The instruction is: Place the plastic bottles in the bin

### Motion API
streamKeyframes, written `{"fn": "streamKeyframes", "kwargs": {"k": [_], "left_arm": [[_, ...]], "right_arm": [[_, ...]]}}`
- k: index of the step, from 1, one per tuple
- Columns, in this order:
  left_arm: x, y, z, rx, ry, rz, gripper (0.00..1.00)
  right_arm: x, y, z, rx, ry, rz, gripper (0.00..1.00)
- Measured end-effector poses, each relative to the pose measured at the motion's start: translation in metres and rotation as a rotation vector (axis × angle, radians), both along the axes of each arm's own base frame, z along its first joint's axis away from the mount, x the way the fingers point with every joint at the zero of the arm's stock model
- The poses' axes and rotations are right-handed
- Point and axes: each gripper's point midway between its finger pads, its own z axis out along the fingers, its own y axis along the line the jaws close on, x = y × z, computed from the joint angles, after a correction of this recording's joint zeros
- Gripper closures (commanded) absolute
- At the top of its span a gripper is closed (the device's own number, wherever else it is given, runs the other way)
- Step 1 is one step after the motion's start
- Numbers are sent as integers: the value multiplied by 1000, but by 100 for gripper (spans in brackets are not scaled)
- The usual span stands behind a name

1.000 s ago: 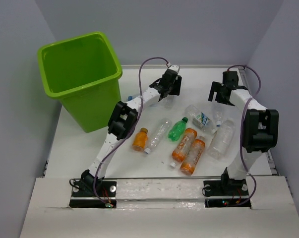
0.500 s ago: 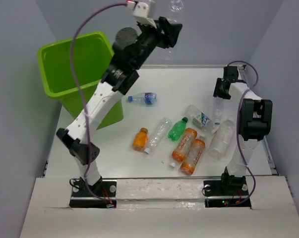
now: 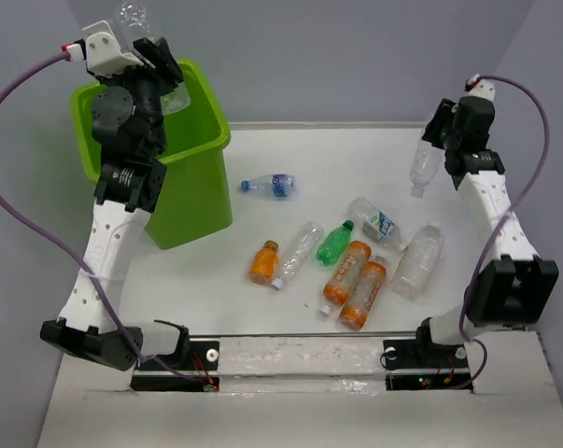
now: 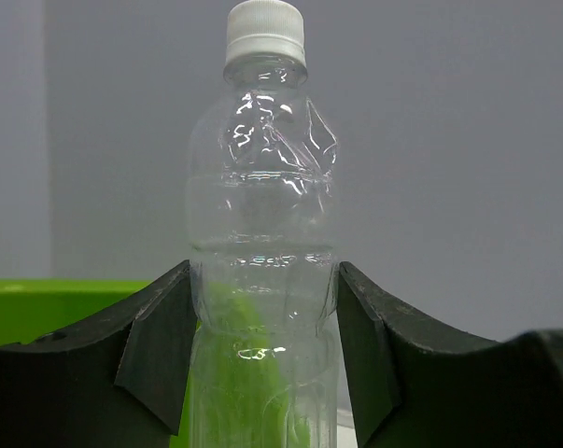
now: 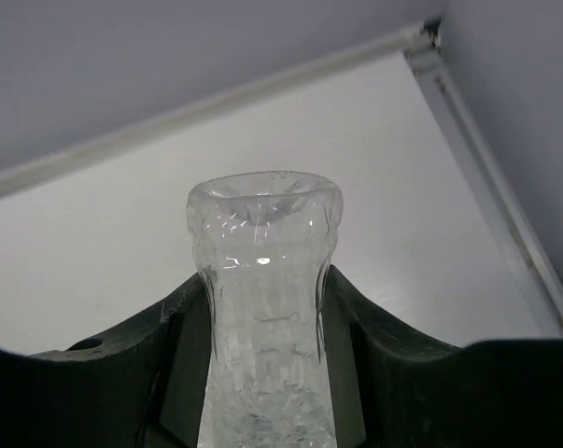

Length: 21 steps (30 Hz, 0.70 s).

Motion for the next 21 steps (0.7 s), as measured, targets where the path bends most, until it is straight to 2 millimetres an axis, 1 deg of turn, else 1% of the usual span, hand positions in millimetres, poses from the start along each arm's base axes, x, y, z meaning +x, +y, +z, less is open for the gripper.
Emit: {"fn": "streamKeyframes", "kwargs": {"k": [1,2,3,4,5,6,8,9,10,11,12,14,15,17,18,19,20,21], "left_arm": [[8,13,-13,-2,27,41,60],[20,24,-30,-11,64,78,60],[33,34,-49,-10,104,113,59],[44,41,-71,-12,152,141,58],[55,50,-95,-12,203,170,55],[61,55,-114,-16,241,190,40],[71,63,-152,-16,321,224,21],[73,65,-167,-20,352,235,7],[74,69,-182,-21,387,250,2],[74,72,-189,-25,406,255,1],[75,72,-193,-51,407,253,1],[73,71,-187,-73,390,234,1],[72,70,-185,-84,382,220,1],[63,65,-171,-108,348,179,1],[57,62,-162,-120,330,152,1],[48,56,-151,-131,304,111,1],[40,52,-140,-140,281,76,1],[28,47,-127,-152,251,34,1]], "right_arm": [[-6,6,27,2,-66,12,66],[-17,19,67,6,-169,40,66],[-28,32,101,14,-255,72,66],[-40,45,128,23,-327,102,66],[-54,65,157,36,-404,151,66],[-64,80,176,50,-452,190,66],[-81,111,207,84,-530,278,66],[-88,129,221,106,-559,328,66],[-92,147,234,128,-587,381,66],[-97,166,242,149,-603,430,66],[-99,180,248,163,-609,466,66],[-103,219,262,195,-628,556,66],[-103,230,264,202,-630,579,66],[-104,273,276,232,-641,675,67],[-104,290,279,244,-644,713,67],[-105,306,282,255,-647,747,67],[-106,326,288,269,-654,788,67],[-108,338,296,281,-669,814,67]]}}
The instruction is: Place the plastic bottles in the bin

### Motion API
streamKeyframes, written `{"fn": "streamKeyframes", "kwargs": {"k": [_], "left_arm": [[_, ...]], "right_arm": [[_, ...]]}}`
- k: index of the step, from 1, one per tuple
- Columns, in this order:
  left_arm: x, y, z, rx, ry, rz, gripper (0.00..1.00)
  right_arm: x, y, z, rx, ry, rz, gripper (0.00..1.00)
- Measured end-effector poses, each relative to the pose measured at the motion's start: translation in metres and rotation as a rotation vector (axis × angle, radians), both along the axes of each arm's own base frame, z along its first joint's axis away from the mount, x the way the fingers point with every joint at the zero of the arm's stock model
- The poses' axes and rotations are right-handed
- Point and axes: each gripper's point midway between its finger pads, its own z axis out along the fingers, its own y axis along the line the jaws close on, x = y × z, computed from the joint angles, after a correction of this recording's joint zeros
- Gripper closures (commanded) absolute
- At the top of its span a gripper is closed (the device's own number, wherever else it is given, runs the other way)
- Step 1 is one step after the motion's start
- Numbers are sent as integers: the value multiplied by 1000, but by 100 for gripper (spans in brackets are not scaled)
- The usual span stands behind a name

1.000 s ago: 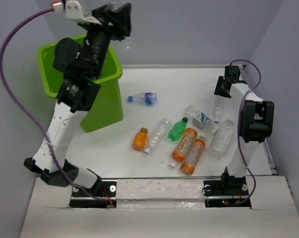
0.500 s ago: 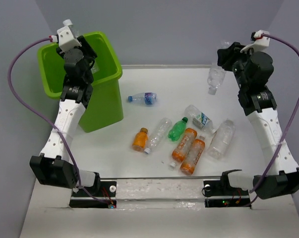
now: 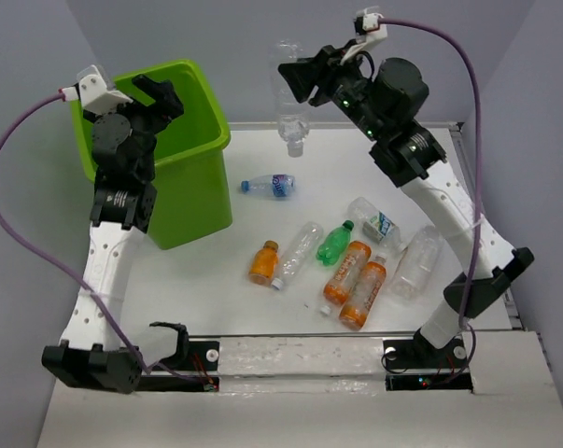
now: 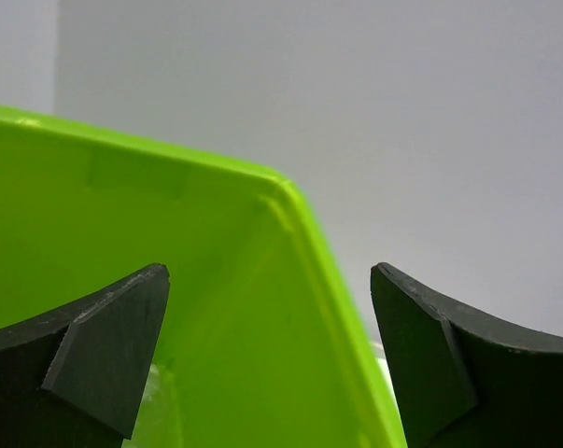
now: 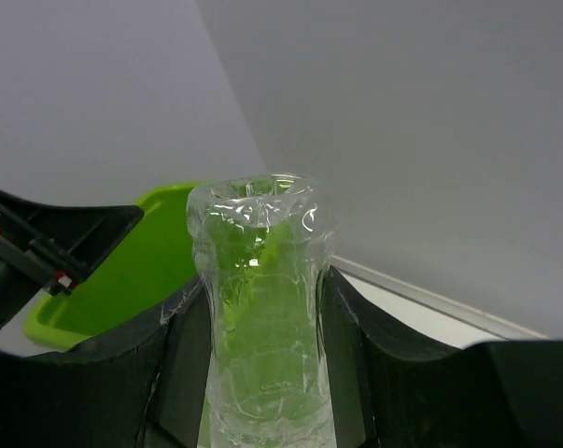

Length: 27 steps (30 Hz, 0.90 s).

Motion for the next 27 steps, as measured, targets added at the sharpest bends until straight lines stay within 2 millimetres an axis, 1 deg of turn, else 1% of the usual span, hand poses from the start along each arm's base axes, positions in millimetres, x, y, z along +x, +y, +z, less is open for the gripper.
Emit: {"fn": "streamKeyframes", "kwargs": {"k": [1,2,4,5,6,7,9,11,15,16,17,18,19,21,22,24,25,26,27], "left_arm": [[-9,-3,9,-13,-25,-24,1],[-22,-8,22,-26,-58,-58,1],[-53,-19,42,-51,-125,-145,1],[-68,-23,49,-59,-151,-178,1],[-84,-28,51,-68,-171,-220,1],[-98,-34,49,-74,-184,-262,2],[-125,-44,31,-84,-169,-338,3],[-145,-52,14,-89,-148,-390,3],[-165,-75,-38,-90,-37,-513,5],[-169,-82,-54,-91,4,-548,6],[-174,-91,-76,-90,69,-594,5],[-178,-94,-85,-89,94,-615,5],[-183,-99,-100,-88,138,-643,6],[-192,-104,-121,-88,201,-681,5],[-198,-109,-134,-90,233,-714,5],[-206,-120,-154,-104,273,-780,5],[-210,-126,-172,-119,306,-820,5],[-213,-132,-193,-139,357,-850,4],[-215,-136,-211,-156,405,-868,4]], "right_arm": [[-1,20,6,5,-17,36,67],[-1,26,11,11,-27,48,67],[-8,57,31,44,-79,109,68],[-10,68,37,55,-96,127,67],[-13,78,41,68,-112,147,68],[-16,88,44,80,-126,164,68],[-19,102,44,95,-141,186,68],[-21,116,44,113,-159,207,68],[-13,145,42,154,-193,231,67],[-10,153,41,167,-202,235,67],[-8,160,39,179,-210,239,67],[-2,168,33,182,-211,241,68],[0,171,31,189,-215,239,67],[7,180,24,213,-222,229,68],[9,184,20,220,-223,223,67],[14,189,15,243,-227,210,67],[15,191,13,250,-231,208,61],[18,194,10,256,-232,205,43],[19,197,7,259,-231,205,35]]}}
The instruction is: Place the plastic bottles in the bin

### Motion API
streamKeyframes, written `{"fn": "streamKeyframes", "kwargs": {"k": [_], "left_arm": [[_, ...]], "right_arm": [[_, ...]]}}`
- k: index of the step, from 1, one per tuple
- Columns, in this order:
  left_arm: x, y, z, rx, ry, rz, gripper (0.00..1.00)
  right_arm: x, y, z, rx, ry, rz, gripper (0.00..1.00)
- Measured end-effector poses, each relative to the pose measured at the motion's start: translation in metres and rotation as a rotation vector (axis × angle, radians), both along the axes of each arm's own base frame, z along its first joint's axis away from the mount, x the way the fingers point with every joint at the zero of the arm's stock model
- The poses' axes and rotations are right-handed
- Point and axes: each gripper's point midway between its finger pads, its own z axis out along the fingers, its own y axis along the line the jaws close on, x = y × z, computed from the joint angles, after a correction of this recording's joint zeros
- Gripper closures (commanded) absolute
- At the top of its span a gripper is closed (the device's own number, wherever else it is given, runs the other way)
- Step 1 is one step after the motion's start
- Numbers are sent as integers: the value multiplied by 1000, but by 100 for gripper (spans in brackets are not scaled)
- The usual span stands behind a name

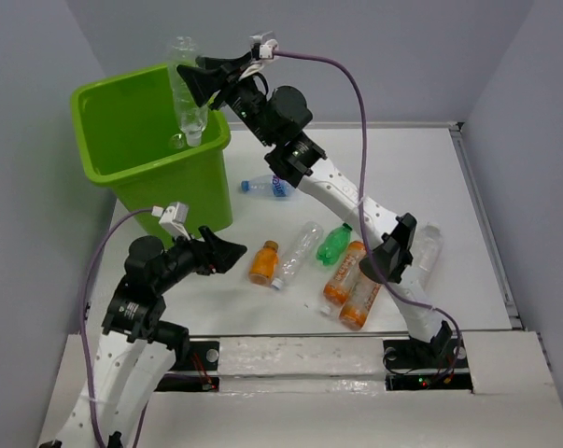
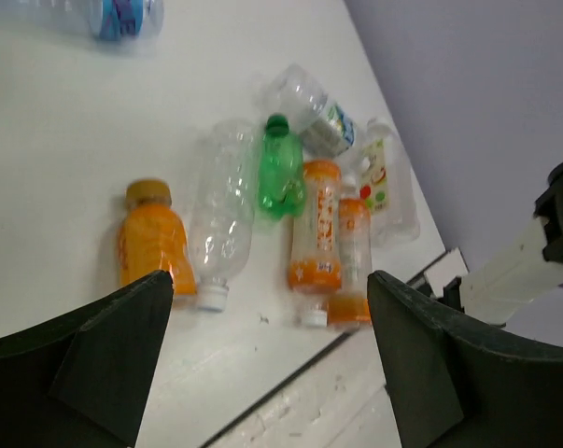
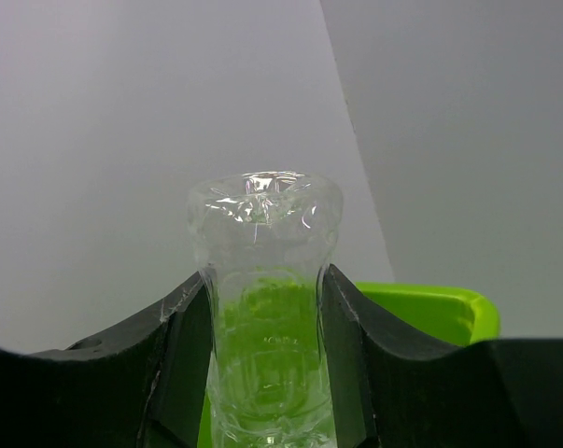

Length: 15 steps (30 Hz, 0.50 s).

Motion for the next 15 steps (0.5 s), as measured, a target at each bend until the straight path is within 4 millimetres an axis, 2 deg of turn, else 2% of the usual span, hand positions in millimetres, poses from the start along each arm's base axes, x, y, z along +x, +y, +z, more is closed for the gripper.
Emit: {"fn": "streamKeyframes", "kwargs": {"k": [1,4,8,10,12,13,15], "left_arm": [[-2,-3,-18,2,50,-17,4],[-7,-7,-59,22,167,-41,2],[-4,-13,-67,34,193,-58,2],[-2,-20,-69,50,194,-70,1],[1,-26,-78,81,214,-71,1],[0,-28,-81,93,220,-73,1],[1,-35,-92,133,243,-71,1]], "right_arm": [[2,4,-5,1,3,2,22],[8,17,-27,-33,26,8,9],[6,35,-63,-117,68,18,2],[4,36,-74,-163,90,17,1],[-4,25,-89,-252,122,2,1],[-8,19,-90,-272,129,-4,1],[-22,-6,-97,-333,143,-27,2]]}}
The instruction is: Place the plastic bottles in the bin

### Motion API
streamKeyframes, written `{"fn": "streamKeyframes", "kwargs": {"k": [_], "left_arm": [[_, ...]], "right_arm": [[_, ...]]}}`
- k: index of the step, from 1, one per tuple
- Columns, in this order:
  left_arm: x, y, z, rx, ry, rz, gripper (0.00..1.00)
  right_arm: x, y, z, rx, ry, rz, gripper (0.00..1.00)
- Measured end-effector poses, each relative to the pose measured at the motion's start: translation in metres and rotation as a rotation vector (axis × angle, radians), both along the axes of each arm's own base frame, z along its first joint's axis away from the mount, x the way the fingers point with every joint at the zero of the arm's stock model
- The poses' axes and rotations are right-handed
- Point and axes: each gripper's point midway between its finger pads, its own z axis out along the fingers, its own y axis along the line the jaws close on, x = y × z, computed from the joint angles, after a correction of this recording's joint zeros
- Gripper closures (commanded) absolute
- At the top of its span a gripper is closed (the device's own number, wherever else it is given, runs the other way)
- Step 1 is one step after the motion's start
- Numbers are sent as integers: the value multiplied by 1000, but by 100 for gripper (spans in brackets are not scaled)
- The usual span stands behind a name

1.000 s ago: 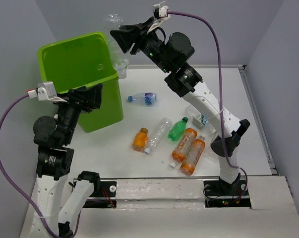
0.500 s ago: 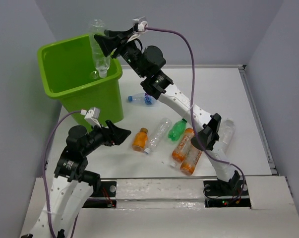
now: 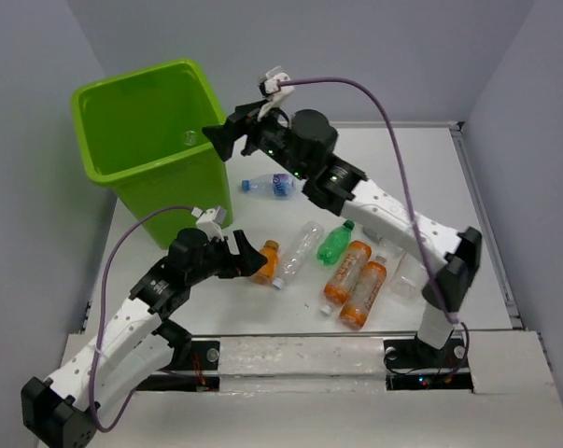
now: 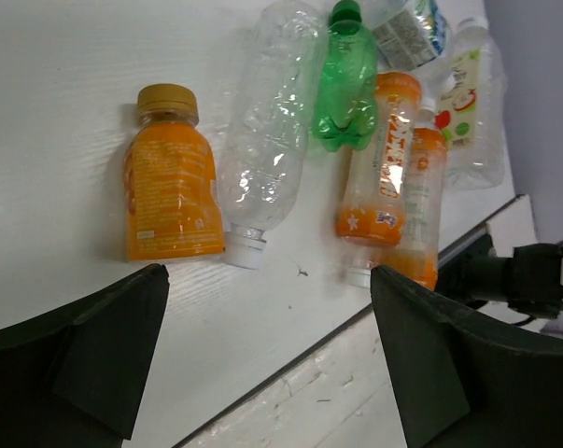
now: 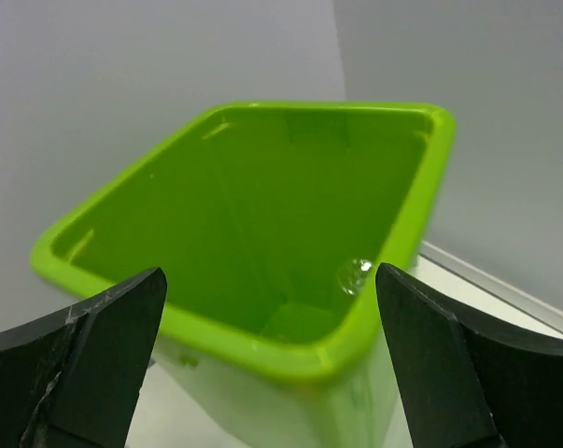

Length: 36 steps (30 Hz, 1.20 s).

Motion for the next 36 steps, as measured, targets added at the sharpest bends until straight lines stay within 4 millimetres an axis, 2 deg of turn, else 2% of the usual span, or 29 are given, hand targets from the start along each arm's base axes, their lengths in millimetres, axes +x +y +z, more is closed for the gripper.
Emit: {"fn": "streamKeyframes", "kwargs": {"k": [1,4,5,6,7,8,9,11,12,13,17,19,22,23,25,30,31,36], "left_arm": [[0,-3,-4,18,5,1,1],[3,-7,-23,101,30,32,1],[5,-7,-29,126,35,45,1],[9,-8,-37,164,44,63,1],[12,-8,-43,193,50,76,1],[16,-8,-51,228,60,87,1],[19,-9,-57,256,66,97,1],[27,-12,-65,302,75,112,1],[33,-14,-68,325,77,120,1],[36,-16,-69,337,77,123,2],[47,-18,-83,391,87,141,6],[48,-18,-90,409,99,139,8],[48,-18,-102,435,124,133,12],[47,-18,-106,444,132,131,15],[47,-18,-112,457,144,130,30],[51,-20,-119,461,151,134,58],[52,-21,-119,457,149,137,66],[55,-19,-117,460,137,157,78]], "right_arm": [[-18,-30,5,-31,6,-20,3],[-53,-91,17,-37,-4,-54,7],[-63,-110,26,-18,-14,-68,11],[-75,-138,31,-1,-20,-89,15],[-82,-157,30,12,-22,-114,19],[-88,-173,20,11,-4,-139,27],[-92,-188,12,17,15,-164,30],[-94,-208,-24,-11,77,-214,32],[-93,-211,-39,-25,110,-227,33],[-92,-213,-63,-59,152,-235,33],[-98,-217,-183,-243,368,-245,34],[-108,-225,-233,-326,478,-250,29],[-114,-226,-250,-340,532,-245,18],[-115,-225,-252,-333,543,-241,9],[-115,-221,-254,-308,573,-235,4],[-115,-210,-281,-277,690,-239,2],[-115,-209,-289,-270,718,-243,2],[-123,-197,-319,-224,833,-263,2]]}}
